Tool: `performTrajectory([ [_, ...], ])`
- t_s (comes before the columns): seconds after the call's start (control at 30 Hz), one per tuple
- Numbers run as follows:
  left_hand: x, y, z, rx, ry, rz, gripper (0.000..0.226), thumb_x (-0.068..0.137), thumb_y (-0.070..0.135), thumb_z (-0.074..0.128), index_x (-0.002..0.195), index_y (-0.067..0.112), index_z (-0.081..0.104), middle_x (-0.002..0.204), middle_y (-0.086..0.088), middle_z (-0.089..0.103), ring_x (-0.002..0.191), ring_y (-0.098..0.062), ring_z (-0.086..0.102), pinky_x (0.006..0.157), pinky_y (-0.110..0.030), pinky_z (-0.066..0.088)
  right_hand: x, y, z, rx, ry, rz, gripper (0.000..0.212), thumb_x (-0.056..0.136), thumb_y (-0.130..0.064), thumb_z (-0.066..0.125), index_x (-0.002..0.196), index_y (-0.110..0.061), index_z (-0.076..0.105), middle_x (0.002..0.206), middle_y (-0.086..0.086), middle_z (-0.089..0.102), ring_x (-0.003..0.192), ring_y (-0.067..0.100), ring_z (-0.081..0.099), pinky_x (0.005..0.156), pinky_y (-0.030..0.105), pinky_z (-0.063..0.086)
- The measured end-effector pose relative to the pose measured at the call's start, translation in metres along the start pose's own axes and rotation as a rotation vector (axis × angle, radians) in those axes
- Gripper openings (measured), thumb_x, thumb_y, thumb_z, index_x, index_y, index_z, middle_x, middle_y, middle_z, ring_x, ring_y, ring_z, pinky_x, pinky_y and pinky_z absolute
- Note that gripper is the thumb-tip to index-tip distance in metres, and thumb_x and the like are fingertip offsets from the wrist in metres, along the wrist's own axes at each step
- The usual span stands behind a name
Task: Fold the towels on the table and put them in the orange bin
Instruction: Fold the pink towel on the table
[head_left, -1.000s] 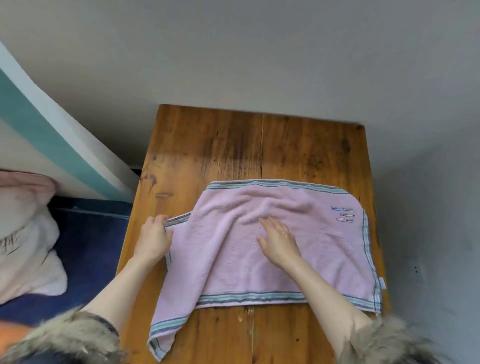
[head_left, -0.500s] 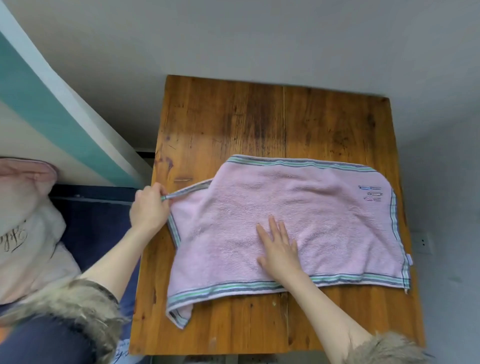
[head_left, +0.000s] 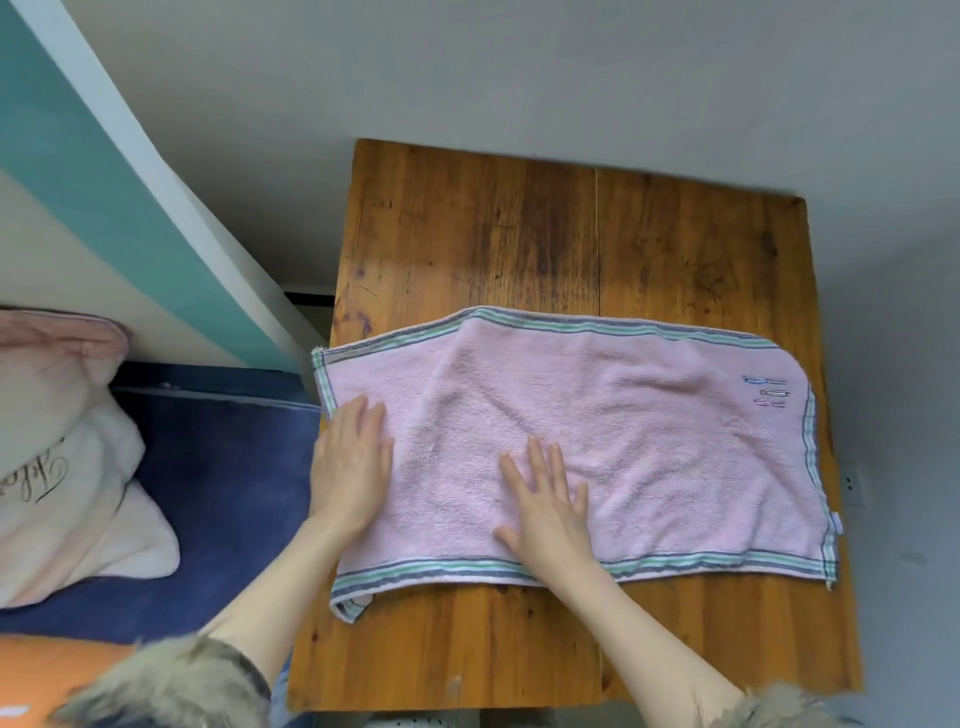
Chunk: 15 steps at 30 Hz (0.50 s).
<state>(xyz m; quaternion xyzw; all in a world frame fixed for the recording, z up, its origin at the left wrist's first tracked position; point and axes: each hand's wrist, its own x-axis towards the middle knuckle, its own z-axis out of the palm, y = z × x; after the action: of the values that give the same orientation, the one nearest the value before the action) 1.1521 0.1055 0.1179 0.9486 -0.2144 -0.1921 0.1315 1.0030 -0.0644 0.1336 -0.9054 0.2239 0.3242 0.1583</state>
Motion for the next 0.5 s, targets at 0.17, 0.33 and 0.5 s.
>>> performTrajectory([
  [0.17, 0.018, -0.027, -0.002, 0.069, -0.112, 0.063, 0.057, 0.097, 0.036, 0.038, 0.147, 0.013, 0.022, 0.158, -0.006, 0.009, 0.145, -0.024, 0.008, 0.114, -0.048, 0.011, 0.001, -0.01, 0.008, -0.011, -0.042, 0.029, 0.097, 0.082, -0.046, 0.061, 0.147, -0.035, -0.009, 0.153, -0.001, -0.03, 0.138, 0.025, -0.032, 0.108, 0.064, -0.001],
  [0.33, 0.059, -0.053, -0.027, 0.173, -0.145, 0.086, 0.057, 0.098, 0.026, 0.036, 0.149, 0.013, 0.015, 0.159, -0.005, 0.002, 0.145, -0.027, 0.002, 0.116, -0.05, 0.011, -0.001, -0.009, 0.005, -0.008, -0.065, 0.024, 0.097, 0.082, -0.041, 0.061, 0.147, -0.035, -0.01, 0.152, -0.002, -0.031, 0.138, 0.025, -0.033, 0.108, 0.065, 0.001],
  [0.5, 0.041, -0.038, -0.025, 0.087, -0.005, 0.049, 0.058, 0.095, 0.02, 0.041, 0.148, 0.01, 0.019, 0.157, -0.017, 0.004, 0.144, -0.034, 0.003, 0.114, -0.051, 0.012, -0.005, -0.009, 0.008, -0.026, -0.075, 0.02, 0.095, 0.084, -0.04, 0.061, 0.147, -0.036, -0.01, 0.152, -0.001, -0.032, 0.14, 0.026, -0.029, 0.109, 0.064, 0.003],
])
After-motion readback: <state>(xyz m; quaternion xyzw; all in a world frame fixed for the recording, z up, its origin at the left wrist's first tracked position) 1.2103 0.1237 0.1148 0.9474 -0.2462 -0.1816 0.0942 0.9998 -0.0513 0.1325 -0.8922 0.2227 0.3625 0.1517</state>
